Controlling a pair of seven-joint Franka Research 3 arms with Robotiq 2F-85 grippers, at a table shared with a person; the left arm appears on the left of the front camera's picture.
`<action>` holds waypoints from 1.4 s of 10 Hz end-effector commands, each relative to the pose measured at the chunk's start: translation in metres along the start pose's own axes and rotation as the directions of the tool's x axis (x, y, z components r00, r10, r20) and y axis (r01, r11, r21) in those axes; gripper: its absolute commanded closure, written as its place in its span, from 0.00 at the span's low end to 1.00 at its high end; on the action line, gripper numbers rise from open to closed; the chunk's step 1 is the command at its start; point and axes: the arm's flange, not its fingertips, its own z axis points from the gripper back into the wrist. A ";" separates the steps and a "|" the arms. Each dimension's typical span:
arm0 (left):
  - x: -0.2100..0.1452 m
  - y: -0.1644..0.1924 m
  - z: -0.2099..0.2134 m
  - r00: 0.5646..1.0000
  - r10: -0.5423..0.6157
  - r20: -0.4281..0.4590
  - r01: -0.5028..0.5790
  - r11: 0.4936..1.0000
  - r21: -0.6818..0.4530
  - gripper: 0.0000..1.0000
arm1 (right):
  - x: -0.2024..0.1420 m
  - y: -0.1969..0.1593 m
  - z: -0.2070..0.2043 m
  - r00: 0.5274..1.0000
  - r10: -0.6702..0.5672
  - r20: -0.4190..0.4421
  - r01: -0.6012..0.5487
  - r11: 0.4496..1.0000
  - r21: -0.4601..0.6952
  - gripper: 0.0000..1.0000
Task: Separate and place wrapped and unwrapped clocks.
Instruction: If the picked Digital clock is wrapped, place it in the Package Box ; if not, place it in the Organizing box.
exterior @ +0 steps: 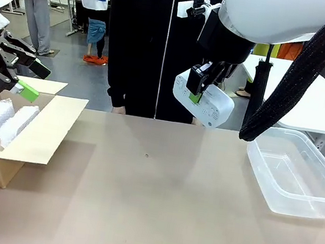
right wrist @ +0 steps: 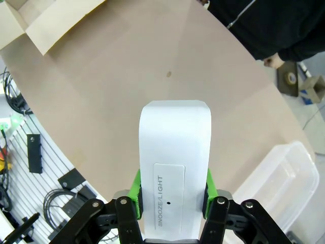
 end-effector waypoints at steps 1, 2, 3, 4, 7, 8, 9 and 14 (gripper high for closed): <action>-0.001 0.000 0.000 1.000 -0.015 0.013 0.015 1.000 -0.009 0.00 | 0.001 -0.042 0.017 0.990 -0.137 0.043 0.136 0.991 0.019 0.49; -0.001 0.000 0.000 1.000 -0.015 0.013 0.015 1.000 -0.009 0.00 | -0.008 -0.095 0.028 0.960 -0.273 0.055 0.273 0.962 0.001 0.49; -0.001 0.000 0.000 1.000 -0.015 0.013 0.015 1.000 -0.009 0.00 | -0.022 -0.153 0.028 0.907 -0.419 0.052 0.420 0.908 -0.015 0.49; -0.001 0.000 0.000 1.000 -0.015 0.013 0.015 1.000 -0.009 0.00 | -0.043 -0.203 0.021 0.836 -0.546 0.060 0.548 0.835 -0.036 0.49; -0.001 0.000 0.000 1.000 -0.015 0.013 0.015 1.000 -0.009 0.00 | -0.086 -0.280 -0.036 0.777 -0.624 0.079 0.629 0.773 -0.082 0.49; -0.001 0.000 0.000 1.000 -0.015 0.013 0.015 1.000 -0.009 0.00 | -0.102 -0.293 -0.059 0.751 -0.654 0.094 0.660 0.747 -0.083 0.49; -0.001 0.000 0.000 1.000 -0.015 0.013 0.015 1.000 -0.009 0.00 | -0.117 -0.300 -0.083 0.734 -0.673 0.092 0.679 0.727 -0.102 0.49; -0.001 0.000 0.000 1.000 -0.015 0.013 0.015 1.000 -0.009 0.00 | -0.160 -0.292 -0.160 0.722 -0.685 -0.098 0.680 0.728 -0.084 0.49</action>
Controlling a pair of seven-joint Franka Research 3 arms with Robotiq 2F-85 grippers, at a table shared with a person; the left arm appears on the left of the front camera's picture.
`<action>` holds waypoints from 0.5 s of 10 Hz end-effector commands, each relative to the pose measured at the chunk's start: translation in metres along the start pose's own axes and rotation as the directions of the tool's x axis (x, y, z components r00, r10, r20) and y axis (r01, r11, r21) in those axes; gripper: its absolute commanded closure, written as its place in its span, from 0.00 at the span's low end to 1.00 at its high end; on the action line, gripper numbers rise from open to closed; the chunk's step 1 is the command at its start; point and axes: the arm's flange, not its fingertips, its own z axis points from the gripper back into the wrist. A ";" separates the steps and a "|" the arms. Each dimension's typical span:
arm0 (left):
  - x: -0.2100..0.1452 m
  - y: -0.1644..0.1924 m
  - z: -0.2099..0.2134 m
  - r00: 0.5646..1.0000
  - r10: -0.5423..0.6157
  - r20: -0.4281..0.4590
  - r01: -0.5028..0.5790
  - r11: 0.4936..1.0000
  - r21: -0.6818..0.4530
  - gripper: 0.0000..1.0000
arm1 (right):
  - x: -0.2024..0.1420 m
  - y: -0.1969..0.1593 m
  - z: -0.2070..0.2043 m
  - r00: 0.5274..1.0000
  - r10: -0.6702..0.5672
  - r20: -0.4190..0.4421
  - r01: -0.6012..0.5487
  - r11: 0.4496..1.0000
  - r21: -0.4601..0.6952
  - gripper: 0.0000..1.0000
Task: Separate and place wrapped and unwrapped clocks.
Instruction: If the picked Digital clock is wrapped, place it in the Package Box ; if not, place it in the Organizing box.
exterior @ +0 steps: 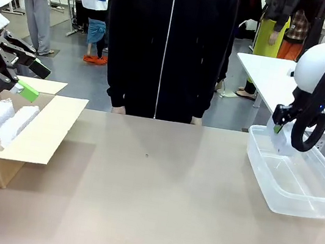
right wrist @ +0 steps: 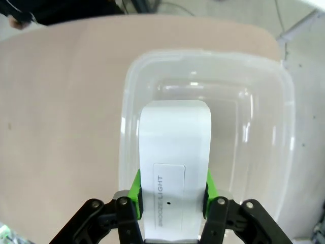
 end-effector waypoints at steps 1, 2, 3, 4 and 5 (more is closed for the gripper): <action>-0.001 0.000 -0.001 1.000 -0.014 0.012 0.014 1.000 -0.009 0.00 | -0.009 -0.008 -0.011 0.999 -0.022 -0.034 0.024 0.999 0.037 0.49; -0.001 0.000 -0.001 1.000 -0.014 0.012 0.014 1.000 -0.009 0.00 | -0.018 -0.015 -0.030 0.997 -0.015 -0.079 0.018 0.999 0.037 0.49; -0.001 0.000 -0.001 1.000 -0.014 0.012 0.014 1.000 -0.009 0.00 | -0.026 -0.021 -0.045 0.995 -0.023 -0.102 0.027 0.999 0.042 0.49; -0.001 0.000 -0.001 1.000 -0.014 0.012 0.014 1.000 -0.009 0.00 | -0.031 -0.024 -0.057 0.993 -0.027 -0.113 0.032 0.998 0.047 0.49; -0.001 0.000 -0.001 1.000 -0.014 0.012 0.014 1.000 -0.009 0.00 | -0.032 -0.029 -0.068 0.994 -0.034 -0.107 0.035 0.999 0.009 0.49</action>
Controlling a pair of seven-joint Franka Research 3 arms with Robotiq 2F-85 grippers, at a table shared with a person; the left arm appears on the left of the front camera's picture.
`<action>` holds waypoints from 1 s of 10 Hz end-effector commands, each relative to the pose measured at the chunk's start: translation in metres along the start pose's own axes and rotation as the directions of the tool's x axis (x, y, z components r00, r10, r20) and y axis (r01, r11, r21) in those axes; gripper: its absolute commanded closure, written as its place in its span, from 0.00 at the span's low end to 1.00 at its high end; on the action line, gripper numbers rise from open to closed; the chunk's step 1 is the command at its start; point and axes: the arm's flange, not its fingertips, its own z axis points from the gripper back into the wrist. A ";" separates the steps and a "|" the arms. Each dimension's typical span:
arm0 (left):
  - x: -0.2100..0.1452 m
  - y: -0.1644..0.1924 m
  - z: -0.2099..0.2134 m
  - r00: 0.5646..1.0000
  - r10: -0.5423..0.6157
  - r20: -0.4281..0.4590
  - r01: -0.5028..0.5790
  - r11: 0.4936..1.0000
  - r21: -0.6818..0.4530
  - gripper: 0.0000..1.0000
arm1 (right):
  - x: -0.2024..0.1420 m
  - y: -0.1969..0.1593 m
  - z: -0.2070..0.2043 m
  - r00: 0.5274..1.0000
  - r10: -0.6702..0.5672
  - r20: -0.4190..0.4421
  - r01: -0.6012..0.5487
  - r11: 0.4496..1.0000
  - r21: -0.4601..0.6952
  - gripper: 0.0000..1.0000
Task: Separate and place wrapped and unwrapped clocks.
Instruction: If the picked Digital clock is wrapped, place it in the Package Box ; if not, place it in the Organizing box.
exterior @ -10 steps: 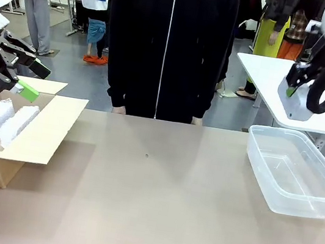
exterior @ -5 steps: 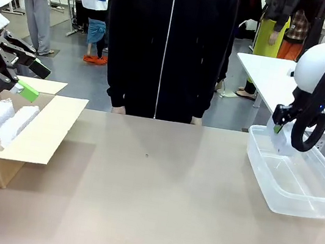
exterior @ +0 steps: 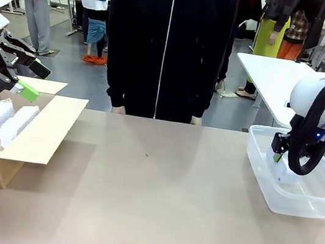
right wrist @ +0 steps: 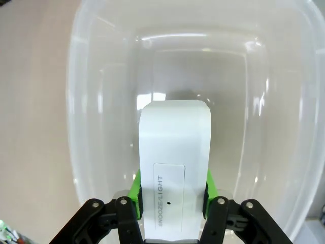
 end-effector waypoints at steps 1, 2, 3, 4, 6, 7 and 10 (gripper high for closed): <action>-0.001 0.000 -0.001 1.000 -0.014 0.012 0.014 1.000 -0.009 0.00 | 0.005 -0.011 -0.012 1.000 -0.005 0.031 0.004 1.000 0.026 0.49; -0.001 0.000 -0.001 1.000 -0.014 0.012 0.014 1.000 -0.009 0.00 | 0.004 -0.018 -0.017 1.000 -0.005 0.026 0.006 1.000 -0.010 0.49; -0.001 0.000 -0.001 1.000 -0.014 0.012 0.014 1.000 -0.009 0.00 | 0.004 -0.019 -0.016 1.000 -0.010 0.020 0.010 1.000 0.003 0.39; -0.001 0.000 -0.001 1.000 -0.014 0.012 0.014 1.000 -0.009 0.00 | 0.004 -0.021 -0.011 1.000 -0.009 0.017 0.009 1.000 0.019 0.00; -0.001 0.000 -0.001 1.000 -0.014 0.012 0.014 1.000 -0.009 0.00 | 0.003 -0.026 -0.003 1.000 -0.003 -0.012 0.004 1.000 0.022 0.00; -0.001 0.000 -0.001 1.000 -0.014 0.012 0.014 1.000 -0.009 0.00 | 0.002 -0.028 0.011 1.000 -0.012 -0.008 0.012 1.000 0.020 0.00; -0.001 0.000 -0.001 1.000 -0.014 0.012 0.014 1.000 -0.009 0.00 | -0.008 -0.018 0.080 1.000 -0.001 0.018 0.001 1.000 0.027 0.00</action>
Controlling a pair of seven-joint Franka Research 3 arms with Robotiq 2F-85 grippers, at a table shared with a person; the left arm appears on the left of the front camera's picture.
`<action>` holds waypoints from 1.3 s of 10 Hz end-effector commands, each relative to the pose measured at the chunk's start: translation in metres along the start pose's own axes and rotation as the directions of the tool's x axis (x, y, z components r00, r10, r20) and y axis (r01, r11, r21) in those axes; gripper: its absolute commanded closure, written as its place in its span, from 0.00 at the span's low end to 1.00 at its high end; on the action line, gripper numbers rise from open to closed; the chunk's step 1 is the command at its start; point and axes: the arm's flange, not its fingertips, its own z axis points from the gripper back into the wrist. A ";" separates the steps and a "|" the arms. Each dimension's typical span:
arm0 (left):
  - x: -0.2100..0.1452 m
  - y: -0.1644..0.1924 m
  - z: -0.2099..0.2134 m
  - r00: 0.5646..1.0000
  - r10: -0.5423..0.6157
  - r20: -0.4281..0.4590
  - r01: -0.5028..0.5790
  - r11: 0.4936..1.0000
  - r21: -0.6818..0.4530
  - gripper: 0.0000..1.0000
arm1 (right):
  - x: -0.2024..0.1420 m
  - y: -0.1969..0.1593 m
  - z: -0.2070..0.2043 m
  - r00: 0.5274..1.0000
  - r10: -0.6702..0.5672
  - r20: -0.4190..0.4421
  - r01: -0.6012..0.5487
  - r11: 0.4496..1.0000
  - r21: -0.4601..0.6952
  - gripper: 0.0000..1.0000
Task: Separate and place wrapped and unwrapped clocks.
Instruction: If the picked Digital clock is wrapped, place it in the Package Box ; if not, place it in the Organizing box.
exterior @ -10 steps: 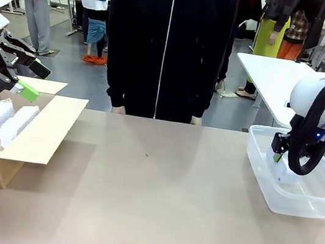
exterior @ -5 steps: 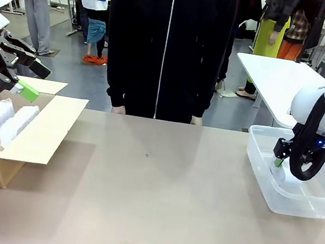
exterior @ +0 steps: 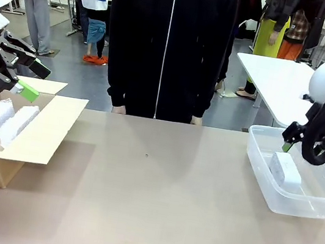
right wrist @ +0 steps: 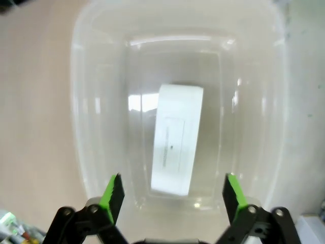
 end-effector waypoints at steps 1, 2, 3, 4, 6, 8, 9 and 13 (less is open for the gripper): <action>-0.001 0.000 0.000 1.000 -0.014 0.012 0.014 1.000 -0.009 0.00 | -0.009 0.007 0.052 0.999 0.038 0.024 -0.038 0.999 0.012 0.00; -0.001 0.000 0.000 1.000 -0.014 0.012 0.014 1.000 -0.009 0.00 | -0.013 0.013 0.077 0.997 0.065 0.033 -0.066 0.998 0.023 0.00; -0.001 0.000 0.000 1.000 -0.014 0.012 0.014 1.000 -0.009 0.00 | -0.016 0.018 0.097 0.997 0.069 0.043 -0.069 0.998 0.002 0.00; -0.001 0.000 0.000 1.000 -0.014 0.012 0.014 1.000 -0.009 0.00 | -0.019 0.023 0.116 0.995 0.083 0.049 -0.084 0.996 0.021 0.00; -0.001 0.000 0.000 1.000 -0.014 0.012 0.014 1.000 -0.009 0.00 | -0.027 0.036 0.141 0.998 0.059 0.036 -0.061 0.997 0.043 0.00; -0.001 0.000 0.000 1.000 -0.014 0.012 0.014 1.000 -0.009 0.00 | -0.025 0.044 0.136 0.999 0.034 0.004 -0.034 0.999 -0.029 0.00; -0.001 0.000 0.000 1.000 -0.014 0.012 0.014 1.000 -0.009 0.00 | -0.029 0.034 0.145 0.996 0.068 0.052 -0.069 0.997 0.019 0.00; -0.001 0.000 0.000 1.000 -0.014 0.012 0.014 1.000 -0.009 0.00 | -0.029 0.034 0.145 0.996 0.068 0.052 -0.069 0.997 0.019 0.00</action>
